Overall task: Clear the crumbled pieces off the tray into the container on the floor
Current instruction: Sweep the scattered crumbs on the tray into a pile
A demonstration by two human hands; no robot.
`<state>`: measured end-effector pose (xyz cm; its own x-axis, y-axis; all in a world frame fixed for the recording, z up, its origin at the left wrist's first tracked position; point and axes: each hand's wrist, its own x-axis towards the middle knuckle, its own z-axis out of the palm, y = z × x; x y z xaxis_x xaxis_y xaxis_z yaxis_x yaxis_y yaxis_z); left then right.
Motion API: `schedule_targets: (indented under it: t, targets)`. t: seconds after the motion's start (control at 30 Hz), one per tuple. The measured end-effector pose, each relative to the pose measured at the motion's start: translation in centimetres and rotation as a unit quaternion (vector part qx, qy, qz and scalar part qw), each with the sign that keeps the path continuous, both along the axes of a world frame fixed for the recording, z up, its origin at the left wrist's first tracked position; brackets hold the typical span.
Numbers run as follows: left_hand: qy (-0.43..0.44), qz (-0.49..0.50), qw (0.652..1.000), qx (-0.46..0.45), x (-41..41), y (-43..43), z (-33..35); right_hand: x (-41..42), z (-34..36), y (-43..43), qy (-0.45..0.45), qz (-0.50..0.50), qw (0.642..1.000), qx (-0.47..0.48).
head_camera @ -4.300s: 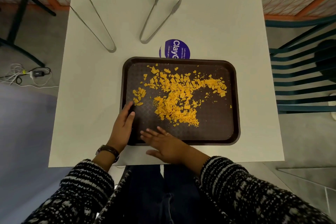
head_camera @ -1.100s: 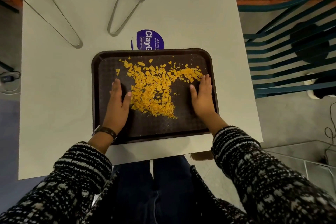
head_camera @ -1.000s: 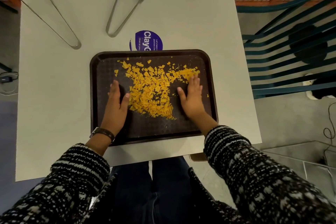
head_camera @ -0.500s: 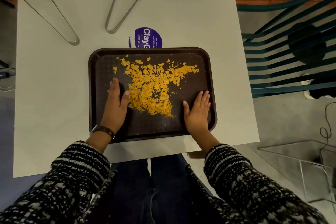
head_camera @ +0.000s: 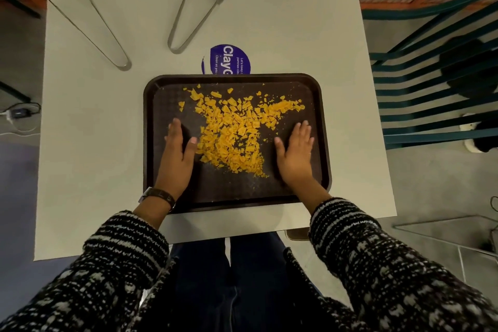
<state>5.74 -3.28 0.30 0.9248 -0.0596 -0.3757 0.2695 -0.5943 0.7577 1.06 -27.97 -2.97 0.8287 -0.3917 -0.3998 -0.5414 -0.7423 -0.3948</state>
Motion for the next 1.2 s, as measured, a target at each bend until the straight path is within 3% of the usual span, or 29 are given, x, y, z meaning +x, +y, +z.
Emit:
schedule_targets:
  t: [0.17,0.27,0.37,0.43,0.63,0.77,0.87,1.03,1.2]
  targets:
    - [0.001,0.000,1.000,-0.001,0.0,0.2,0.2,-1.1,1.4,4.0,-0.073,0.163,0.973,0.145]
    - [-0.001,0.001,1.000,-0.002,0.0,0.3,0.3,-0.7,1.3,2.9,-0.122,0.114,0.981,0.094]
    - [-0.002,0.002,1.000,-0.006,0.0,0.5,0.4,0.0,0.5,0.3,-0.074,-0.013,0.997,0.013]
    - [-0.001,0.001,1.000,-0.003,-0.2,0.5,0.4,0.3,0.0,-0.6,-0.032,-0.048,0.998,0.001]
    - [0.004,0.002,1.000,0.003,-0.4,0.6,0.4,-0.3,0.9,3.3,-0.069,0.152,0.978,0.125]
    - [0.005,0.002,1.000,0.000,-0.3,0.5,0.6,0.1,1.1,1.8,-0.117,0.022,0.988,0.102]
    - [0.012,0.001,1.000,0.000,-0.3,0.6,0.7,1.7,0.8,-1.6,-0.075,-0.047,0.994,0.069]
    - [0.012,0.001,1.000,0.006,-0.3,0.7,0.5,4.9,0.7,-2.7,-0.061,-0.004,0.994,0.095]
    - [0.008,0.000,1.000,0.004,-0.1,0.4,0.8,3.8,1.8,0.0,-0.067,0.080,0.975,0.195]
